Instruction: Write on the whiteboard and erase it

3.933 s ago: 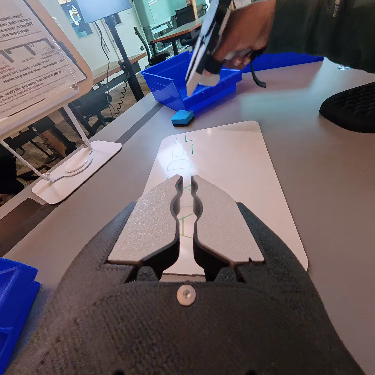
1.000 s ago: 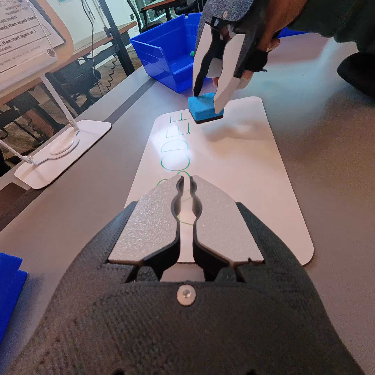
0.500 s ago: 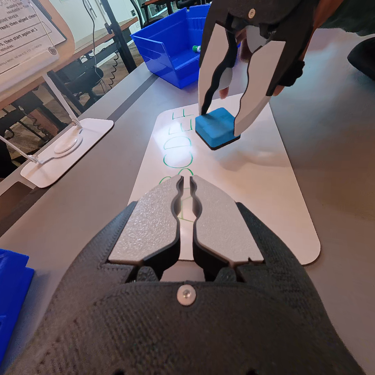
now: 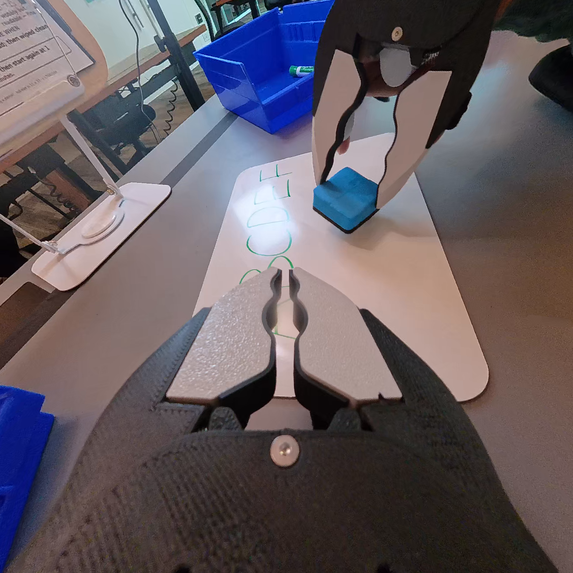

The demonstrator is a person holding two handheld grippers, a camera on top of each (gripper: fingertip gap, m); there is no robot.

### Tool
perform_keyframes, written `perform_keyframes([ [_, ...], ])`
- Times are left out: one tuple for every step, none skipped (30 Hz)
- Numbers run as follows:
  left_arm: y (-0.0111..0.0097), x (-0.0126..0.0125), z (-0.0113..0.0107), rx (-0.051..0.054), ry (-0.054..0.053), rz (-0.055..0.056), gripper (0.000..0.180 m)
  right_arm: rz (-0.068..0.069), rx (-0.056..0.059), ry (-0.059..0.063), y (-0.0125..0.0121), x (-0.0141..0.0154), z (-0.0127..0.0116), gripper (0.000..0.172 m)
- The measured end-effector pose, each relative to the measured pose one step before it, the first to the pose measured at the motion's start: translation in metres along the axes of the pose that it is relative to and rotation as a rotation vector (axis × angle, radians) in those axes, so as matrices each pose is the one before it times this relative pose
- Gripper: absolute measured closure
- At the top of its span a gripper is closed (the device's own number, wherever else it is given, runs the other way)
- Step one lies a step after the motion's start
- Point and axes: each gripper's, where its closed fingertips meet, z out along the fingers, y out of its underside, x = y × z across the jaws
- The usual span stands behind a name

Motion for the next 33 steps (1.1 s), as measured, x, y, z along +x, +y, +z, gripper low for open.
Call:
perform_keyframes([
  [0.00035,0.00074,0.00036,-0.0018,0.0030,0.0009,0.176,0.0100,-0.0040,0.0071,0.00338,0.00368,-0.00090,0.119],
  [0.00057,0.00112,0.00039,-0.0029,0.0058,0.0001,0.177,0.0139,-0.0051,0.0049,0.00407,0.00386,-0.00076,0.119],
  [0.00045,0.00146,0.00036,-0.0034,0.0089,-0.0007,0.179,0.0203,-0.0075,0.0027,0.00470,0.00404,-0.00045,0.119],
  [0.00025,0.00141,0.00029,-0.0020,0.0072,0.0004,0.180,0.0244,-0.0065,0.0086,0.00484,0.00522,-0.00043,0.119],
  [0.00001,0.00138,0.00016,-0.0009,0.0064,0.0028,0.180,0.0312,-0.0077,0.0025,0.00521,0.00495,-0.00035,0.119],
  [0.00023,0.00166,0.00026,-0.0027,0.0084,0.0039,0.180,0.0396,-0.0081,-0.0033,0.00530,0.00505,-0.00055,0.118],
  [0.00059,0.00201,0.00036,-0.0049,0.0107,0.0048,0.180,0.0461,-0.0007,0.0026,0.00440,0.00661,-0.00092,0.118],
  [0.00054,0.00217,0.00044,-0.0048,0.0100,0.0064,0.180,0.0459,0.0093,0.0058,0.00328,0.00772,-0.00127,0.119],
  [0.00067,0.00369,0.00023,-0.0075,0.0207,0.0088,0.180,0.0435,0.0110,0.0084,0.00308,0.00852,-0.00148,0.119],
  [0.00043,0.00552,-0.00002,-0.0113,0.0342,0.0077,0.180,0.0425,0.0081,0.0097,0.00329,0.00876,-0.00128,0.119],
  [-0.00073,0.00401,-0.00012,-0.0058,0.0204,0.0043,0.180,0.0377,0.0039,0.0028,0.00345,0.00737,-0.00096,0.118],
  [-0.00108,0.00411,-0.00020,-0.0057,0.0194,0.0077,0.180,0.0306,0.0026,-0.0007,0.00326,0.00613,-0.00038,0.118],
  [-0.00021,0.00447,0.00004,-0.0110,0.0208,0.0081,0.180,0.0241,0.0087,0.0040,0.00184,0.00618,0.00018,0.118],
  [0.00061,0.00402,0.00047,-0.0125,0.0171,0.0079,0.180,0.0216,0.0110,0.0024,0.00102,0.00520,0.00096,0.118],
  [0.00162,0.00388,0.00091,-0.0156,0.0172,0.0064,0.180,0.0244,0.0043,-0.0016,0.00122,0.00419,0.00169,0.118],
  [0.00231,0.00342,0.00151,-0.0166,0.0164,0.0041,0.180,0.0236,-0.0001,-0.0055,0.00131,0.00316,0.00242,0.118],
  [0.00297,0.00270,0.00182,-0.0170,0.0130,0.0019,0.180,0.0205,0.0011,-0.0007,0.00089,0.00324,0.00295,0.118],
  [0.00270,0.00158,0.00190,-0.0121,0.0075,0.0029,0.180,0.0168,-0.0028,-0.0033,0.00103,0.00227,0.00309,0.118],
  [0.00266,0.00137,0.00169,-0.0112,0.0072,0.0036,0.180,0.0136,-0.0103,-0.0060,0.00216,0.00117,0.00313,0.118],
  [0.00231,0.00017,0.00159,-0.0089,-0.0006,0.0049,0.180,0.0091,-0.0054,0.0042,0.00130,0.00204,0.00269,0.118],
  [0.00213,0.00005,0.00111,-0.0086,-0.0024,0.0073,0.180,0.0070,0.0040,0.0067,-0.00008,0.00185,0.00165,0.117],
  [0.00172,0.00031,0.00083,-0.0086,0.0002,0.0069,0.180,0.0095,0.0076,-0.0016,-0.00077,0.00044,0.00027,0.116],
  [0.00101,-0.00018,0.00050,-0.0044,-0.0038,0.0057,0.180,0.0130,0.0037,0.0107,-0.00054,0.00203,-0.00053,0.113],
  [0.00032,-0.00011,0.00020,-0.0021,-0.0022,0.0061,0.180,0.0090,0.0010,0.0126,-0.00016,0.00216,-0.00124,0.110],
  [0.00049,0.00000,0.00020,-0.0029,-0.0005,0.0029,0.180,0.0101,0.0013,0.0071,-0.00004,0.00099,-0.00170,0.110],
  [0.00050,-0.00043,0.00012,-0.0023,-0.0020,0.0012,0.180,0.0136,0.0013,0.0011,-0.00015,-0.00011,-0.00188,0.109],
  [0.00069,-0.00026,-0.00003,-0.0037,-0.0011,0.0016,0.180,0.0133,0.0050,-0.0022,-0.00060,-0.00097,-0.00180,0.108],
  [0.00109,-0.00041,0.00007,-0.0071,-0.0009,0.0007,0.180,0.0124,0.0042,-0.0004,-0.00071,-0.00104,-0.00139,0.108],
  [0.00060,-0.00038,-0.00009,-0.0061,-0.0015,-0.0004,0.180,0.0090,-0.0028,0.0044,0.00018,-0.00051,-0.00034,0.108],
  [0.00039,0.00046,-0.00029,-0.0062,0.0042,-0.0031,0.180,0.0059,-0.0080,0.0093,0.00085,0.00034,0.00083,0.110],
  [0.00021,0.00043,-0.00030,-0.0071,0.0025,-0.0062,0.180,0.0010,-0.0076,0.0028,0.00086,-0.00051,0.00197,0.112],
  [0.00044,0.00034,-0.00032,-0.0097,0.0010,-0.0037,0.180,-0.0010,-0.0058,-0.0060,0.00079,-0.00184,0.00280,0.116],
  [0.00099,0.00172,-0.00018,-0.0141,0.0083,0.0016,0.180,0.0015,-0.0027,0.0012,0.00040,-0.00034,0.00316,0.120],
])
